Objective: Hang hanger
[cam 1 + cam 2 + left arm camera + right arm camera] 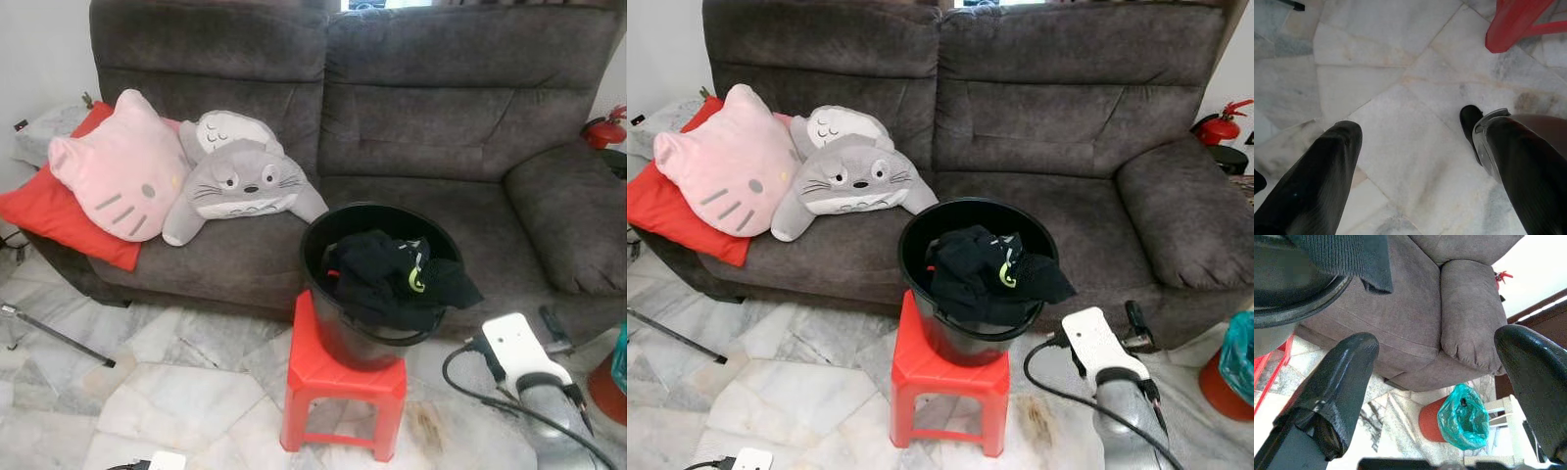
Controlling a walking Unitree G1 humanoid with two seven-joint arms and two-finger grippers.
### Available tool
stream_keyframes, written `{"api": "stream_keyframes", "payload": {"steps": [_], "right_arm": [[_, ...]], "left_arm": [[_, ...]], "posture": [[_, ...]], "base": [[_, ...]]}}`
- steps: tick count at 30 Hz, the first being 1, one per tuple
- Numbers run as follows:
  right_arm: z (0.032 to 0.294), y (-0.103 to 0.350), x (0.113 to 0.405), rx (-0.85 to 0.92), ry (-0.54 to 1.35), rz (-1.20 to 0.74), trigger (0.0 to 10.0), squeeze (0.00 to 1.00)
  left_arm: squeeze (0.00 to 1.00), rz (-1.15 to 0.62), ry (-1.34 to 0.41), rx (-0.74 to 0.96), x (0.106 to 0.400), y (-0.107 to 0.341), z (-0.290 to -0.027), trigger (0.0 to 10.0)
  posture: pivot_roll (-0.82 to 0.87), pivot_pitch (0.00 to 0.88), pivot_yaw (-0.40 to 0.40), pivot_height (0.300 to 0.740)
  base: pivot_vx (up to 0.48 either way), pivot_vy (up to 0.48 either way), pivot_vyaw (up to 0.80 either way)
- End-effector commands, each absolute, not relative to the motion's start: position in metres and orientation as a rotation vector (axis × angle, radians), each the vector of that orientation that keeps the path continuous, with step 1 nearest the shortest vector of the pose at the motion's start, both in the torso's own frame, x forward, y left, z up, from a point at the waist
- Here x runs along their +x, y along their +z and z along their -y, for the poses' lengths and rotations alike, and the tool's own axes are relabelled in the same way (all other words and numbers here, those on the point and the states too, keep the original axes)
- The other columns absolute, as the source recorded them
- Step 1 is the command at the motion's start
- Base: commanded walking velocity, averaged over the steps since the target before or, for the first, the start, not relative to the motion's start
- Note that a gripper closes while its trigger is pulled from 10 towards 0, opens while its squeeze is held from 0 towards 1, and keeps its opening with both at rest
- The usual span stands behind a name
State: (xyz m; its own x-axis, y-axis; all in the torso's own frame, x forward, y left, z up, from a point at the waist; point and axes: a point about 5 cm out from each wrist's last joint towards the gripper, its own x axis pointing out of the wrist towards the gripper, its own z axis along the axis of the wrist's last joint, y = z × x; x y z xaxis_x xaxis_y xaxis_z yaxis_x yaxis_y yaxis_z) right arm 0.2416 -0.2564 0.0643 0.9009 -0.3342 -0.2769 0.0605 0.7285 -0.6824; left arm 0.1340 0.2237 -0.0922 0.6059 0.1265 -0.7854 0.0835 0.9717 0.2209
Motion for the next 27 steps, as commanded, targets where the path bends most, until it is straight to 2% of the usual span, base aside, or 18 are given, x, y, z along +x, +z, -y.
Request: {"api": "stream_keyframes", "payload": {"steps": [1, 15, 27], "right_arm": [[0.254, 0.062, 0.246, -0.73, -0.202, -0.402, 10.0, 0.0], [0.238, 0.049, 0.267, -0.725, -0.126, -0.397, 10.0, 0.0], [0.243, 0.062, 0.275, -0.741, -0.181, -0.32, 10.0, 0.0]], "left_arm": [[0.0, -0.956, 0.02, 0.254, 0.129, -0.095, -0.225, 10.0], [0.0, -0.958, 0.033, 0.253, 0.127, -0.095, -0.225, 10.0], [0.0, -0.952, 0.041, 0.254, 0.128, -0.095, -0.226, 10.0]], "posture": [[-0.18, 0.0, 0.024, 0.74], [-0.16, 0.0, 0.02, 0.74], [-0.16, 0.0, 0.016, 0.74]], "base": [[0.0, 0.0, 0.0], [0.0, 0.0, 0.0], [0.0, 0.0, 0.0]]}}
